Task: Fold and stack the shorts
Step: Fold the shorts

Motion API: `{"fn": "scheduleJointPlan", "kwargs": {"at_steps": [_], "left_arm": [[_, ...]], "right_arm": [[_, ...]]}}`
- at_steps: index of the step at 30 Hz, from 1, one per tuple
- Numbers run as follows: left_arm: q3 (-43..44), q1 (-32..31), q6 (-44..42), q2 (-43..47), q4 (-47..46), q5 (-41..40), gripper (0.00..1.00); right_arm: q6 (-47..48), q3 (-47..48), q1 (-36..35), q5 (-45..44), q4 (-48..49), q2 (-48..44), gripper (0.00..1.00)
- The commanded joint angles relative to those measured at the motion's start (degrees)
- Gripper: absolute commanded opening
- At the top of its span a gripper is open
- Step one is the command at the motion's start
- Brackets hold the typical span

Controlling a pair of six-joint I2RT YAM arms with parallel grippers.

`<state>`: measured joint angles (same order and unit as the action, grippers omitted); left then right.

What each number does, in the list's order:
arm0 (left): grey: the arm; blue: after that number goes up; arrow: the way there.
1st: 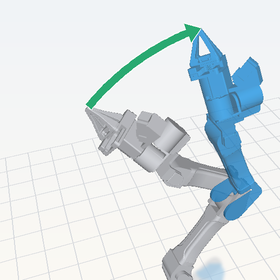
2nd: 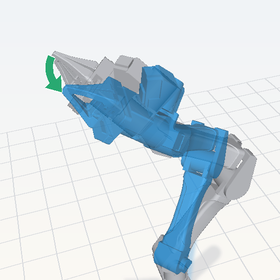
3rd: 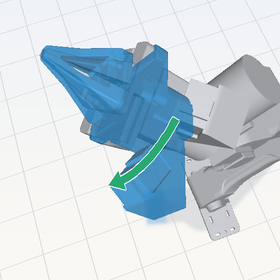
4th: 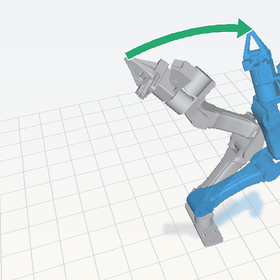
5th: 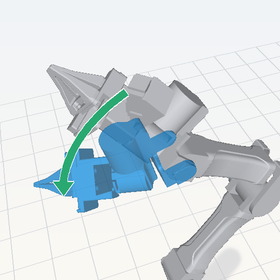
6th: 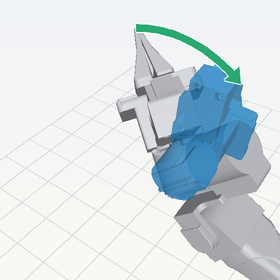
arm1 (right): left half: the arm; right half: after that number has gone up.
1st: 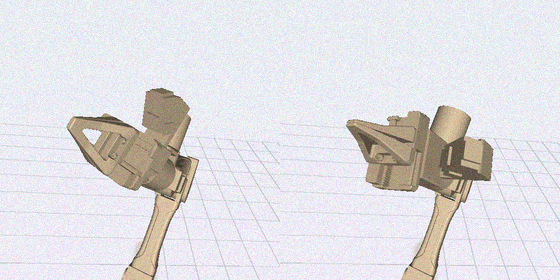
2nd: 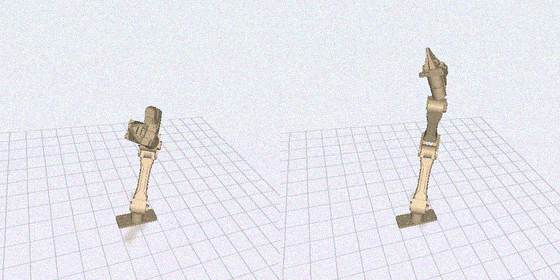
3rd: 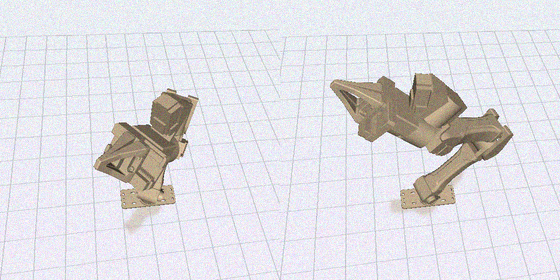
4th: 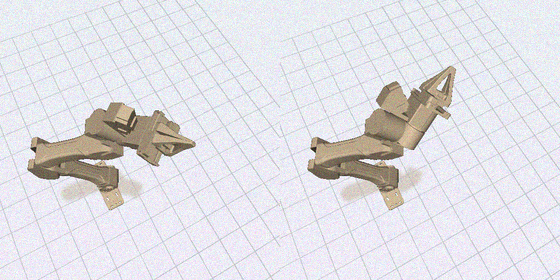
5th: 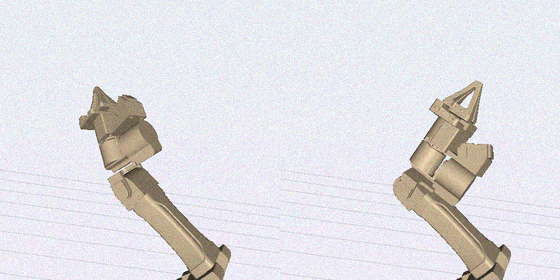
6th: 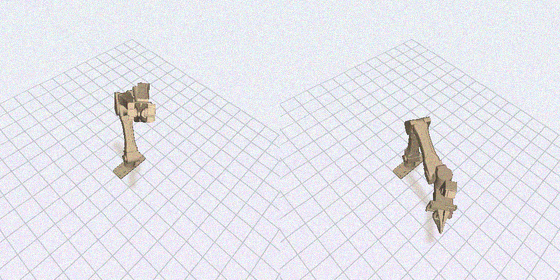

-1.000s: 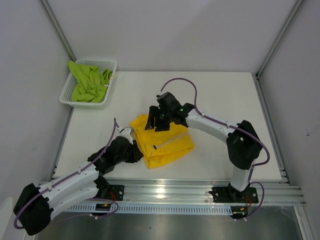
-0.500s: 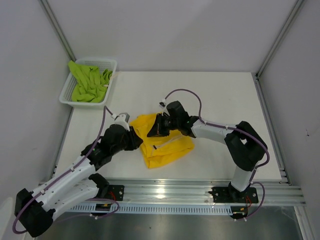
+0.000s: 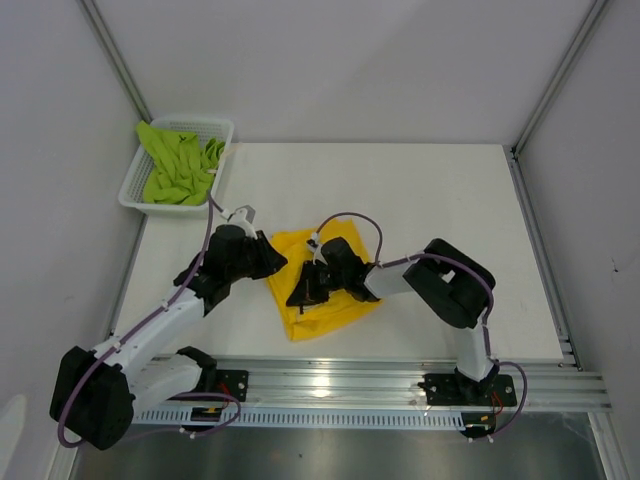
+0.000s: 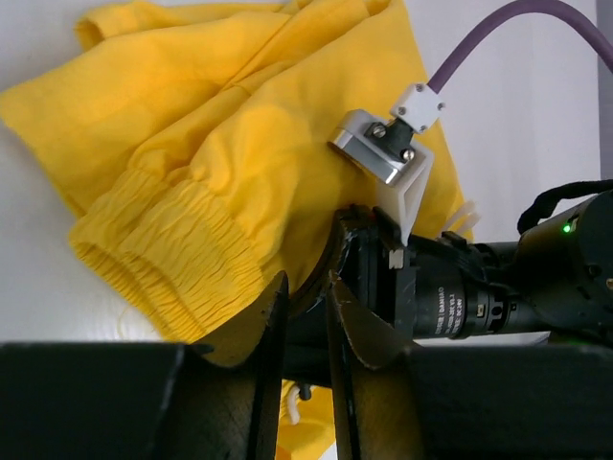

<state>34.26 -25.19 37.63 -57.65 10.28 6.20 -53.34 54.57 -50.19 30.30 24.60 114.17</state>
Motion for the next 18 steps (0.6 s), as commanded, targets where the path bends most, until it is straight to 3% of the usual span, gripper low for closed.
{"fn": "scheduleJointPlan", "kwargs": {"at_steps": [1,12,18], "left_arm": [[-1.2,0.5,1.9,-1.8,-7.3,4.6,0.25],[-5.7,0.6,3.1,-6.2,-14.4,4.1,0.22],[-8.2,0.8,4.1,-16.9,-23.1,1.8,0.17]], "right_arm": [[1.7,-1.4,-1.1,-4.0,-0.3,2.8,0.0],[6.6,-5.0,-0.6,-11.2,-5.4,-17.0,0.04],[9.3,-6.0,0.4,-14.9,-10.4,-25.0,0.06]]}}
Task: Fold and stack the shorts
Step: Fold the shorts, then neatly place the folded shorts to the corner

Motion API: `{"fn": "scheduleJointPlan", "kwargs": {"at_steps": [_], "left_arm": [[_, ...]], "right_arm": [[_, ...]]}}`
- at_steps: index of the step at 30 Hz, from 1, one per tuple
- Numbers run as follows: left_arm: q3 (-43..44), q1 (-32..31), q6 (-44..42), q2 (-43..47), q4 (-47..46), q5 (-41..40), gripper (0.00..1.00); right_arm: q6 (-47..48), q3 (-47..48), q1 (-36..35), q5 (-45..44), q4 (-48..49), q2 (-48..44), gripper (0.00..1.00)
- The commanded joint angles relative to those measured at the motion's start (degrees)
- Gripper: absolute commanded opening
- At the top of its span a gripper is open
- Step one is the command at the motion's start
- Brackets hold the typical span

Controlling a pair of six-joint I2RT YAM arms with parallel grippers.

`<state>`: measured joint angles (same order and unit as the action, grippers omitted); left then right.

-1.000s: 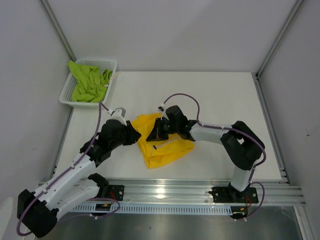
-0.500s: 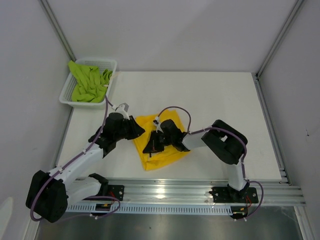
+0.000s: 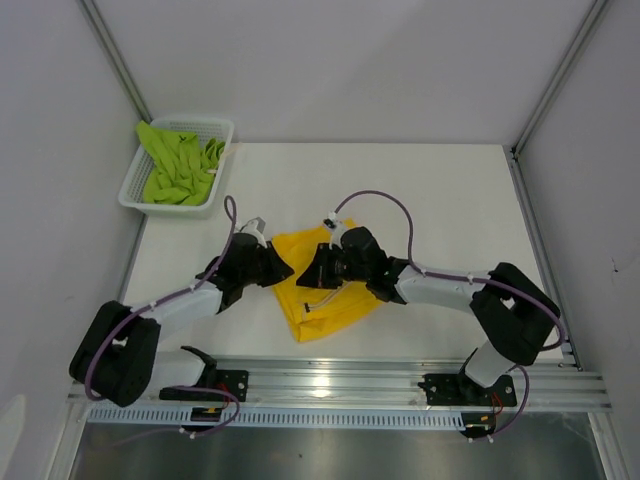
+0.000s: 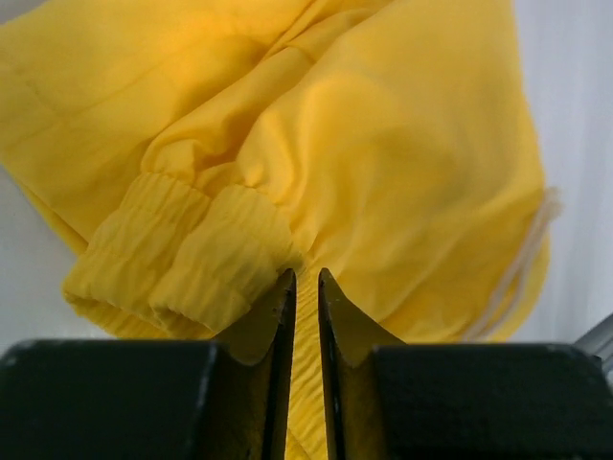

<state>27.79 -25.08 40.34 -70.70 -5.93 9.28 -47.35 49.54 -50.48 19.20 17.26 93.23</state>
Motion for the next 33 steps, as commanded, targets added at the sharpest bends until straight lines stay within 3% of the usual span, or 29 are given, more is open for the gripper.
{"fn": "scheduleJointPlan", "kwargs": {"at_steps": [1,4,7,8,9,13,17,19,21,33], "left_arm": [[-2.0,0.8,1.7,-7.1,-9.6,-1.7,0.16],[-5.0,0.7,2.9,-11.2,-17.2,-4.5,0.14],[-5.7,0.7,3.0,-12.5,-19.1,-2.9,0.14],[-5.6,0.7,2.7,-11.5,-18.7,-2.9,0.14],[-5.2,0.7,2.3,-10.4,-16.8,-3.3,0.16],[-0.6,0.7,-1.2,-5.5,-8.2,-4.6,0.22],[1.6,0.7,-2.3,-1.3,-3.6,-4.0,0.4],[2.2,0.7,-2.4,2.8,-1.2,-3.2,0.53],[2.8,0.7,-2.8,4.4,0.8,-3.0,0.56],[3.5,0.7,-4.4,13.2,10.2,-3.0,0.59]], "right_arm": [[3.8,-1.1,2.1,-4.3,-4.9,-4.9,0.07],[5.6,-1.4,5.2,-3.6,-8.4,-7.1,0.15],[9.0,0.2,11.8,-0.5,-14.8,-8.1,0.31],[10.4,0.9,12.9,-1.5,-16.8,-8.5,0.34],[11.7,2.1,13.9,-2.4,-19.6,-9.5,0.46],[18.6,6.0,20.3,-4.4,-27.3,-8.9,0.62],[21.6,10.1,26.1,-2.1,-30.0,-4.0,0.77],[22.9,11.4,29.0,1.3,-28.8,-0.6,0.78],[23.5,12.9,29.8,1.6,-28.2,2.0,0.78],[22.0,25.4,31.6,16.5,-19.9,22.0,0.73]]}}
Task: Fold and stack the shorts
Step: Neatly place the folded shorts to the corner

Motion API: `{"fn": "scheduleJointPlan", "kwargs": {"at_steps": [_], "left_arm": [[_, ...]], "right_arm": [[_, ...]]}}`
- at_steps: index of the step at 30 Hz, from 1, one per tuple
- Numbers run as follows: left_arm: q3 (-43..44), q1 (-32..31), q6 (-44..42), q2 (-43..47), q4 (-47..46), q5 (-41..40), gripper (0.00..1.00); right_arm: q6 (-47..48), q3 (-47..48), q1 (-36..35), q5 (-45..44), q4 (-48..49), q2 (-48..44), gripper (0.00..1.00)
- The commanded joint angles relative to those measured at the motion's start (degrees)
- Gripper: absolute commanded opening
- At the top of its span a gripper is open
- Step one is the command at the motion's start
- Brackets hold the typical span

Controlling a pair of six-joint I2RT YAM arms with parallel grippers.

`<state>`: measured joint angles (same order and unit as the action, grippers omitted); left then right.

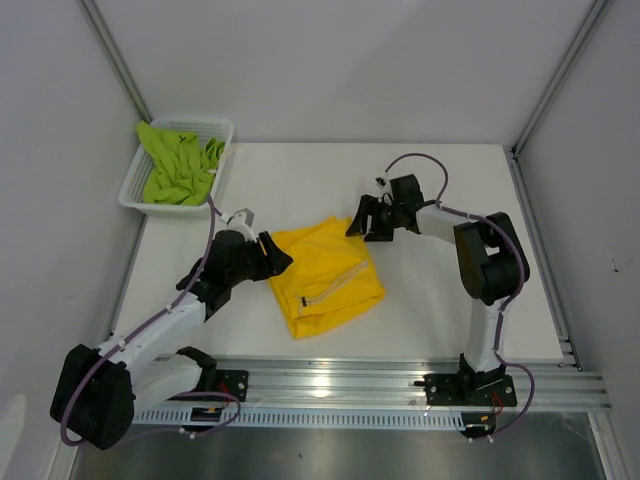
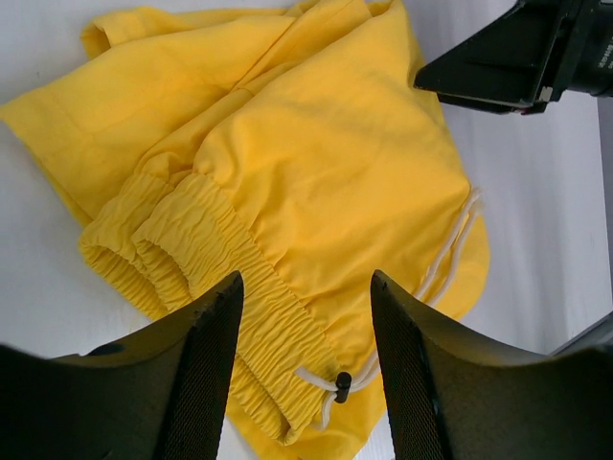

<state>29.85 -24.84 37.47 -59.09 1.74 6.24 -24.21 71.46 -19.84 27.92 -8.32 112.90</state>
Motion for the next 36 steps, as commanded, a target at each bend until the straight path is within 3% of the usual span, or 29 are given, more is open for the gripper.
{"fn": "scheduleJointPlan", "kwargs": {"at_steps": [1,6,9,10,12,17,21,22,23,24,25,26,27,31,33,36], "left_arm": [[1.4,0.5,-1.6,1.6,2.6,0.1,0.59],[0.8,0.5,-1.9,2.3,3.0,-0.1,0.59],[0.7,0.5,-2.1,2.3,3.0,0.0,0.59],[0.7,0.5,-2.1,2.4,2.9,0.0,0.59],[0.2,0.5,-2.1,2.5,2.8,0.1,0.59],[-0.8,0.5,-2.1,3.3,2.9,-0.2,0.59],[-0.8,0.5,-2.5,4.2,3.4,-0.6,0.59],[-0.8,0.5,-2.5,4.5,3.6,-1.0,0.59],[-0.8,0.5,-2.6,4.6,3.5,-1.1,0.59],[-0.8,0.5,-2.6,4.6,3.5,-1.1,0.59],[-0.5,0.5,-2.7,4.6,3.6,-1.1,0.59],[-0.1,0.5,-2.7,4.6,3.5,-1.0,0.59],[-0.1,0.5,-2.6,4.5,3.6,-1.0,0.59],[0.7,0.5,-2.8,4.4,4.5,-0.5,0.59],[1.0,0.5,-2.9,4.6,4.9,-0.9,0.59],[1.2,0.5,-3.1,5.1,5.5,-1.4,0.59]], "right_arm": [[-1.8,3.7,1.0,8.5,6.5,2.9,0.73],[-3.2,4.1,1.0,10.6,9.7,5.7,0.63],[-4.4,3.2,1.1,10.8,11.1,6.2,0.38],[-5.5,2.7,1.1,10.8,11.7,6.2,0.2],[-7.5,1.0,1.9,10.1,15.6,5.4,0.0],[-20.5,-18.0,8.5,1.5,32.0,-8.5,0.0],[-25.0,-33.5,16.8,-12.3,29.3,-27.1,0.0],[-24.6,-35.8,16.8,-19.5,26.7,-31.6,0.0],[-23.9,-38.8,16.2,-23.6,19.1,-40.7,0.05],[-22.0,-39.7,15.4,-27.1,15.6,-45.3,0.22],[-21.9,-40.1,12.6,-35.7,11.1,-49.6,0.68],[-21.7,-40.3,10.9,-39.6,2.9,-57.1,0.9],[-20.9,-40.0,9.7,-42.1,0.3,-60.0,0.99],[-12.0,-32.7,8.7,-44.7,-10.7,-63.8,1.0],[-8.5,-27.2,7.2,-43.7,-13.6,-60.3,0.99],[-5.9,-22.3,0.9,-51.5,-19.5,-54.0,1.0]]}}
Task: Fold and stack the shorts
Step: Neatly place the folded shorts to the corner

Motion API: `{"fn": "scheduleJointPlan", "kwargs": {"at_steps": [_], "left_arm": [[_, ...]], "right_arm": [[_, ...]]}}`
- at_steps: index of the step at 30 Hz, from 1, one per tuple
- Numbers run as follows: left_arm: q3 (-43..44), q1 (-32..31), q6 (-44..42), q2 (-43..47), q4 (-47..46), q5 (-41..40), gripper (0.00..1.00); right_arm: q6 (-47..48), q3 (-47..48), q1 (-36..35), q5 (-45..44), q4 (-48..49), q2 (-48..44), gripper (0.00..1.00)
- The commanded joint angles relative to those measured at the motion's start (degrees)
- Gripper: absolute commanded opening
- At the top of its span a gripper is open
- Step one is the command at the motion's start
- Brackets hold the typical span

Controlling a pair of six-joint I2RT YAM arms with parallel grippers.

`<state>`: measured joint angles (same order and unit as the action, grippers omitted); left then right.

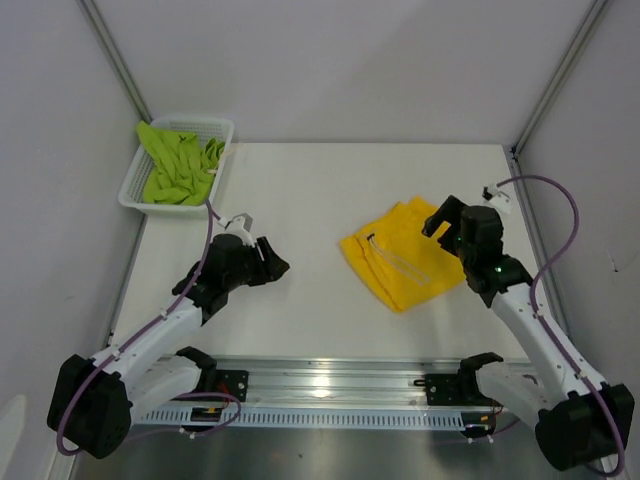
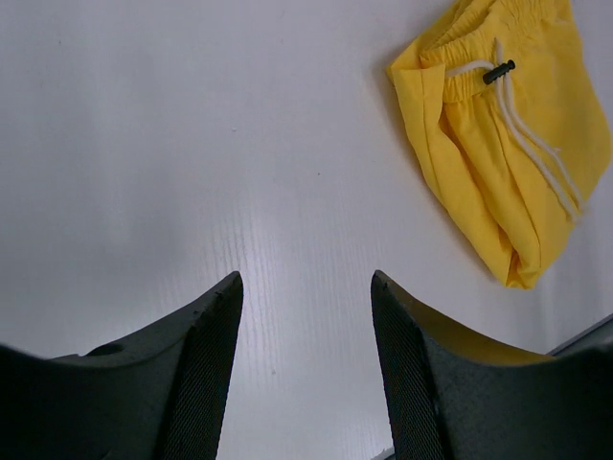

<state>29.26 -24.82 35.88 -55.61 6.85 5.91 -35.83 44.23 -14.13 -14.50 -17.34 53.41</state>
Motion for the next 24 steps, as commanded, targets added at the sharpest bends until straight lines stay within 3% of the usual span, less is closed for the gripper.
{"fn": "scheduleJointPlan", "kwargs": {"at_steps": [1,9,18,24], "left_arm": [[1.9,0.5,-1.6,1.6,0.5,-1.2,0.59],[3.2,0.5,-2.1,1.5,1.9,-1.2,0.59],[2.9,0.5,-2.3,2.1,2.3,-1.2,0.59],[2.9,0.5,-2.9,2.4,2.9,-1.3,0.6]], "right_arm": [[5.6,5.4,-6.1,-10.9,-13.0,7.0,0.99],[14.4,3.5,-19.8,-6.7,-5.2,14.3,0.92],[27.0,12.5,-29.7,-2.9,-4.2,29.9,0.99],[29.5,20.2,-37.5,-16.2,-9.2,42.3,1.0]]}}
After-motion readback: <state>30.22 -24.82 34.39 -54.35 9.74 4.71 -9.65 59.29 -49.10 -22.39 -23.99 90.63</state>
